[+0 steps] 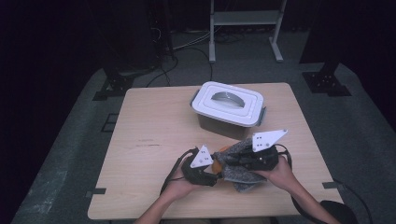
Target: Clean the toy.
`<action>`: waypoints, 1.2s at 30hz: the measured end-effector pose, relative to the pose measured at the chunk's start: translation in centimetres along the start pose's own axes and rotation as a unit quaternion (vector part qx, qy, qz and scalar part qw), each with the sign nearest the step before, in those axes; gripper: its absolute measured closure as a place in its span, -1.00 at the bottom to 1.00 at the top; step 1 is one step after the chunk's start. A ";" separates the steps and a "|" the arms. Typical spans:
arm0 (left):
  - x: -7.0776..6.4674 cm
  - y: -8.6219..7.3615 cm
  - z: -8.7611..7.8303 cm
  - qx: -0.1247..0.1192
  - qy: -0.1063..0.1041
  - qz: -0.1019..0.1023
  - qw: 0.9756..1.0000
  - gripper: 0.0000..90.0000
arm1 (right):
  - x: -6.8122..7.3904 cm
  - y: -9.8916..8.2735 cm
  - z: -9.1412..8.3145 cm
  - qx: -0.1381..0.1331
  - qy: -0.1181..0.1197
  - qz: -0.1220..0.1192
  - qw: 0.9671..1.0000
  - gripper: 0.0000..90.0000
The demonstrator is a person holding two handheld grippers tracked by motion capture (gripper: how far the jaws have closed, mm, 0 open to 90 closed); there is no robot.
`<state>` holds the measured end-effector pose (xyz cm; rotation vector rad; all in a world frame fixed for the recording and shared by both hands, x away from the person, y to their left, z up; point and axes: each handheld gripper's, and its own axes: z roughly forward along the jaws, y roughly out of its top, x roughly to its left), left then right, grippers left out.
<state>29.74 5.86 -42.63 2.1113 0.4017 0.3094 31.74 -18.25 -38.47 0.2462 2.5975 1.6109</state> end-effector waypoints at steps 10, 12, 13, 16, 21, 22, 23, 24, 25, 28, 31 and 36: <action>0.0 -1.3 -0.3 0.002 -0.010 0.009 1.000 -0.27 | -2.0 -0.7 -1.4 0.001 -0.024 0.028 0.999 0.77; 0.2 -1.3 -0.2 0.004 -0.021 -0.002 1.000 -0.43 | -2.0 -1.1 -1.4 -0.005 -0.019 0.032 0.999 0.77; 0.3 -1.4 -0.2 0.006 -0.031 -0.010 0.999 -0.52 | -1.8 -1.3 -1.3 -0.005 -0.016 0.029 0.999 0.77; 0.8 -1.5 0.0 -0.007 -0.063 -0.057 0.996 -0.70 | -1.6 -1.8 -1.2 -0.005 -0.006 0.032 0.999 0.77; 0.5 -1.6 0.0 -0.008 -0.038 -0.044 0.998 -0.28 | -1.4 -1.8 -1.0 0.001 -0.008 0.028 1.000 0.77; 0.3 -1.5 0.0 -0.008 -0.032 -0.039 0.999 -0.24 | -1.3 -1.6 -0.9 0.003 -0.011 0.023 1.000 0.77; 0.2 -1.3 0.0 -0.008 -0.027 -0.034 0.999 -0.20 | -1.1 -1.4 -0.8 0.005 -0.010 0.018 1.000 0.77; 0.0 -1.1 0.0 -0.009 -0.025 -0.030 0.999 -0.19 | -0.9 -1.1 -0.6 0.006 -0.008 0.015 1.000 0.77; -0.1 -0.9 -0.1 -0.009 -0.021 -0.023 0.999 -0.17 | -0.7 -0.8 -0.3 0.006 -0.006 0.010 1.000 0.76; -0.3 -0.7 0.0 -0.005 -0.017 -0.010 1.000 -0.17 | -0.4 -0.5 0.5 0.002 0.004 0.007 1.000 0.76; -0.2 -1.1 -0.1 -0.006 -0.017 -0.003 1.000 -0.16 | -0.7 -0.7 0.4 0.003 0.008 0.011 1.000 0.76; 0.1 -1.8 -0.4 -0.001 -0.017 0.005 1.000 -0.16 | -1.5 -1.5 -1.2 -0.001 -0.010 0.026 1.000 0.76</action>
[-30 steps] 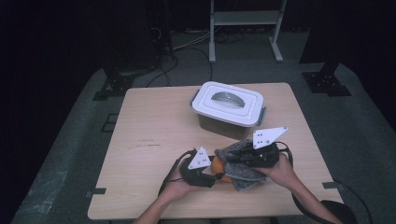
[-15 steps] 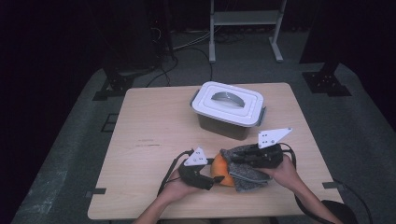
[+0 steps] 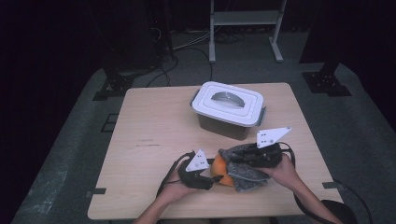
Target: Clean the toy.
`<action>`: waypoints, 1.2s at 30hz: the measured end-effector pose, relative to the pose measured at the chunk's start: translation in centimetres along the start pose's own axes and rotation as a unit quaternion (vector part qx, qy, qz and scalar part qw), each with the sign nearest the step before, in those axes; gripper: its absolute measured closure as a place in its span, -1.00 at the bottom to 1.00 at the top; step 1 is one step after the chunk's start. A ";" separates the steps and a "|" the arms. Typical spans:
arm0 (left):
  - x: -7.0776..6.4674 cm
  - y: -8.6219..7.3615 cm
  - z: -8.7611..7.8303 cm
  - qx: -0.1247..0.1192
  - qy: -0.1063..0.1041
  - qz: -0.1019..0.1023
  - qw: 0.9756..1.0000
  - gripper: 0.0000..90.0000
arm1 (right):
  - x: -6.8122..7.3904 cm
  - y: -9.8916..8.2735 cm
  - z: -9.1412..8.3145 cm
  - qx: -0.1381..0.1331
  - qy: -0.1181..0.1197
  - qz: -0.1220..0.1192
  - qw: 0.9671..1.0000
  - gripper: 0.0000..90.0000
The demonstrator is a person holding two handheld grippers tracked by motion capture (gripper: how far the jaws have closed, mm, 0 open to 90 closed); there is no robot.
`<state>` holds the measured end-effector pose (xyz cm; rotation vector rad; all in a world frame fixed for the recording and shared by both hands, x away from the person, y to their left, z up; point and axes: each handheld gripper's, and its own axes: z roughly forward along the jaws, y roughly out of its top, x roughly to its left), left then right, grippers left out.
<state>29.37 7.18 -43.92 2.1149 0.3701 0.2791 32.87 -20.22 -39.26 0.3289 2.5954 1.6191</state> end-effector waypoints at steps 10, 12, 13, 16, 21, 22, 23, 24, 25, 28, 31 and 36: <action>0.7 0.1 0.0 -0.016 -0.035 -0.046 0.998 -0.69 | 0.1 -2.1 -1.2 -0.011 0.007 0.024 1.000 0.76; 0.7 0.1 0.6 -0.002 -0.048 -0.048 0.998 -0.72 | 0.3 -2.2 -1.0 -0.008 0.014 0.020 1.000 0.76; 0.7 0.1 0.8 0.001 -0.050 -0.047 0.998 -0.69 | 0.3 -2.2 -0.9 -0.005 0.014 0.017 1.000 0.76; 0.4 0.2 0.6 -0.010 -0.037 -0.031 0.999 -0.44 | 0.4 -2.1 -0.9 -0.004 0.010 0.015 1.000 0.76; -0.6 0.9 0.4 -0.023 -0.018 0.006 1.000 -0.22 | 0.9 -1.0 0.1 -0.007 0.006 -0.003 1.000 0.76; -0.7 1.0 0.4 -0.025 -0.018 0.008 1.000 -0.20 | 1.1 -0.7 0.4 -0.009 0.008 -0.006 1.000 0.76; -0.7 1.1 0.4 -0.024 -0.017 0.011 1.000 -0.18 | 1.2 -0.4 0.8 -0.012 0.013 -0.009 1.000 0.76; -0.8 1.1 0.4 -0.022 -0.014 0.015 1.000 -0.17 | 1.4 -0.1 1.2 -0.011 0.014 -0.016 1.000 0.76; -0.8 1.0 0.4 -0.020 -0.014 0.016 1.000 -0.16 | 1.5 0.1 1.5 -0.008 0.015 -0.021 1.000 0.76; -0.6 0.7 0.2 -0.023 -0.012 0.012 1.000 -0.10 | 1.4 0.2 1.8 0.002 0.016 -0.024 1.000 0.76; -0.5 0.6 0.1 -0.024 -0.011 0.008 1.000 -0.09 | 1.1 0.0 1.2 0.003 0.013 -0.020 1.000 0.76; -0.4 0.5 -0.1 -0.026 -0.007 0.007 1.000 -0.09 | 0.5 -0.4 -0.3 0.010 -0.007 -0.016 1.000 0.76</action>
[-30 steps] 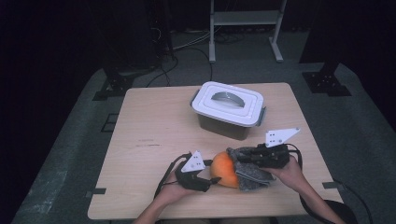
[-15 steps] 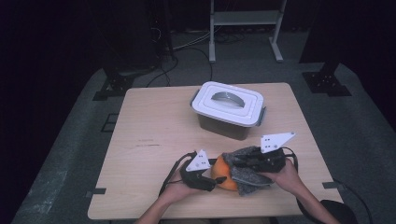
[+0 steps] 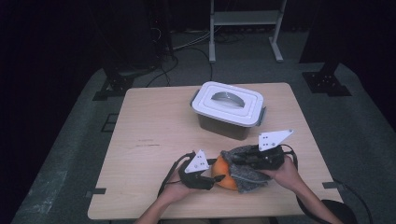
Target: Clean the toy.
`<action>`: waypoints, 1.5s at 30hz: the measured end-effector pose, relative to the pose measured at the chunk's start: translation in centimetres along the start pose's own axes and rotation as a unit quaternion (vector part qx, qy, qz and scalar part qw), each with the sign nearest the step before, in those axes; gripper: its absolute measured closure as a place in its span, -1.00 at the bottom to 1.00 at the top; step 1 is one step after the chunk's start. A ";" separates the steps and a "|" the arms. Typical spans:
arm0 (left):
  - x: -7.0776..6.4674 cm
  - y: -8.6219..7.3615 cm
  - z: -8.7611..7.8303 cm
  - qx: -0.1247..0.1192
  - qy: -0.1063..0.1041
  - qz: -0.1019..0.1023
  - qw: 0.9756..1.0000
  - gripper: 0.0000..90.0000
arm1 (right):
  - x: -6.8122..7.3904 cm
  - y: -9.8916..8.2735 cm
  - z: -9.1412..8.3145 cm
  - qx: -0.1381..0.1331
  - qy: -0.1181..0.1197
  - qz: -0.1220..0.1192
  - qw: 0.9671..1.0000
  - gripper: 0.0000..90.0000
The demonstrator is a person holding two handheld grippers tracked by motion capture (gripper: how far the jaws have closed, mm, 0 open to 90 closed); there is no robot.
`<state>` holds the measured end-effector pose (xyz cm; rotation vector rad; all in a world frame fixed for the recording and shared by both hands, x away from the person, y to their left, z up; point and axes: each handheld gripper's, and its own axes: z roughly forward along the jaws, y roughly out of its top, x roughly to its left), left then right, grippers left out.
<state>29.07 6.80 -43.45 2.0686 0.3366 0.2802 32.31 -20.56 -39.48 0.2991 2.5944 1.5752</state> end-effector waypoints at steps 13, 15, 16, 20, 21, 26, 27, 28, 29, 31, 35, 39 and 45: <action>-0.1 0.4 0.0 0.011 0.006 0.018 1.000 -0.08 | -0.1 0.8 1.3 -0.006 0.009 -0.004 1.000 0.76; 0.0 0.0 -0.2 0.010 0.009 0.015 1.000 -0.07 | -0.3 0.6 1.1 -0.009 0.006 0.000 1.000 0.76; 0.0 -0.2 -0.3 0.009 0.009 0.012 1.000 -0.07 | -0.4 0.4 0.8 -0.008 0.003 0.002 1.000 0.76; 0.1 -0.9 -0.9 0.008 0.004 0.000 1.000 -0.07 | -0.8 -0.6 -0.6 -0.009 -0.009 0.022 1.000 0.76; 0.1 -0.9 -1.1 0.001 -0.001 -0.002 1.000 -0.08 | -0.9 -0.9 -0.8 -0.008 -0.007 0.027 1.000 0.76; 0.6 0.0 -1.5 -0.018 -0.017 -0.026 0.999 -0.54 | -0.3 -1.7 -0.4 -0.010 0.020 0.027 0.999 0.76; 0.7 0.0 -1.2 -0.011 -0.019 -0.028 0.999 -0.61 | -0.1 -1.8 -0.2 -0.009 0.026 0.026 0.999 0.76; 0.7 0.0 -0.9 -0.004 -0.023 -0.031 0.999 -0.66 | 0.1 -1.7 0.0 -0.005 0.034 0.020 0.999 0.76; 0.7 0.0 -0.5 0.007 -0.033 -0.034 0.999 -0.69 | 0.3 -1.7 0.0 -0.003 0.033 0.018 0.999 0.76; 0.6 -0.4 0.3 0.023 -0.048 -0.033 0.998 -0.65 | 0.3 -1.5 0.0 0.003 0.030 0.013 0.999 0.76; 0.1 -0.5 0.5 0.021 -0.034 -0.020 0.999 -0.43 | 0.5 -0.9 0.7 0.006 0.028 0.008 1.000 0.76; -0.4 0.1 0.5 0.028 -0.015 0.011 0.999 -0.30 | 0.9 0.0 2.1 -0.005 0.035 0.002 0.999 0.76; -0.1 -0.1 -0.3 0.013 0.006 0.008 1.000 -0.13 | 0.6 0.3 1.9 0.000 0.022 -0.003 1.000 0.76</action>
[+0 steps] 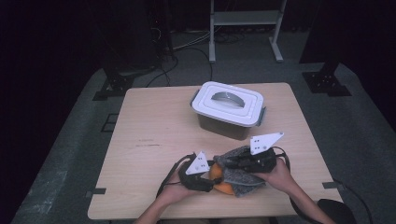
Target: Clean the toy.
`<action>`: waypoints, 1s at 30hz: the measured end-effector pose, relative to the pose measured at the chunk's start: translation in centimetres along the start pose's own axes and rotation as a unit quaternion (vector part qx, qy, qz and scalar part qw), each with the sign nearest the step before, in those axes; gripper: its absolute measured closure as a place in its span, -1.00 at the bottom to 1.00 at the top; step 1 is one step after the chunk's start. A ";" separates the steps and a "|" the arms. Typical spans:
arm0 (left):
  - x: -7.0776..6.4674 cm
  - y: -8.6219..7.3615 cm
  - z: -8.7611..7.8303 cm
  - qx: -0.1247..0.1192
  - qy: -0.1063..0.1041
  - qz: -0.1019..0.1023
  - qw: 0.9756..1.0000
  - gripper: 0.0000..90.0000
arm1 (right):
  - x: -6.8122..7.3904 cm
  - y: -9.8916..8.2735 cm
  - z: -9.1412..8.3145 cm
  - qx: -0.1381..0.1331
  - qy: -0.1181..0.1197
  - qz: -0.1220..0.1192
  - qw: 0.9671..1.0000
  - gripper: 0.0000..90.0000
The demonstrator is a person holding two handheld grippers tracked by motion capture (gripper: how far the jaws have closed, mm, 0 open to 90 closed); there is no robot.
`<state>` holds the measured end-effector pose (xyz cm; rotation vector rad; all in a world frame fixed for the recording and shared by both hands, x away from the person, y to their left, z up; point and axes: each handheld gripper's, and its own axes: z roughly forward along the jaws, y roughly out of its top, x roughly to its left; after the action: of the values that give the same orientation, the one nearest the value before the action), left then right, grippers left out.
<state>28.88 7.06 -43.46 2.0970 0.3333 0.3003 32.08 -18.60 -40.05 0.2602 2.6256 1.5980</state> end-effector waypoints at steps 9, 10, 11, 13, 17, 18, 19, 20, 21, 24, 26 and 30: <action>0.9 0.2 0.0 -0.011 -0.026 -0.031 0.999 -0.59 | -0.8 -2.0 -2.1 -0.009 -0.004 0.028 1.000 0.76; 0.9 0.4 0.2 -0.012 -0.031 -0.033 0.999 -0.66 | -0.7 -2.0 -2.0 -0.010 0.002 0.028 1.000 0.76; 1.0 0.6 0.6 -0.007 -0.039 -0.031 0.999 -0.74 | -0.7 -2.0 -1.8 -0.010 0.007 0.025 1.000 0.76; 1.0 0.9 1.4 0.003 -0.054 -0.026 0.998 -0.81 | -0.6 -2.0 -1.2 -0.006 0.023 0.021 0.999 0.76; 0.9 0.8 1.9 0.007 -0.047 -0.011 0.999 -0.51 | -0.5 -1.0 -0.3 0.002 0.028 0.002 1.000 0.76; 0.7 0.9 1.8 0.006 -0.034 -0.005 0.999 -0.40 | -0.5 -0.7 -0.2 0.001 0.026 0.001 1.000 0.76; 0.5 0.9 1.7 0.009 -0.026 -0.002 1.000 -0.30 | -0.4 -0.5 0.1 -0.002 0.022 0.001 1.000 0.76; 0.4 0.9 1.5 0.011 -0.018 0.004 1.000 -0.24 | -0.4 -0.4 0.3 -0.004 0.020 -0.001 1.000 0.76; 0.4 0.9 1.3 0.012 -0.012 0.008 1.000 -0.19 | -0.4 -0.3 0.4 -0.006 0.020 -0.003 1.000 0.76; 0.5 0.7 0.5 0.016 0.010 0.009 1.000 -0.12 | -0.5 -0.3 0.2 -0.012 0.011 -0.002 1.000 0.77; 0.7 0.3 -0.2 0.020 0.025 0.005 0.999 -0.12 | -0.7 -0.4 -0.3 -0.009 0.001 0.001 1.000 0.77; 1.3 -0.4 -1.3 0.021 0.037 -0.015 0.999 -0.16 | -1.5 -1.6 -1.3 -0.006 -0.012 0.026 1.000 0.77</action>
<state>29.57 8.78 -43.03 2.1241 0.4185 0.3561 33.17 -20.68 -40.94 0.3464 2.6110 1.6162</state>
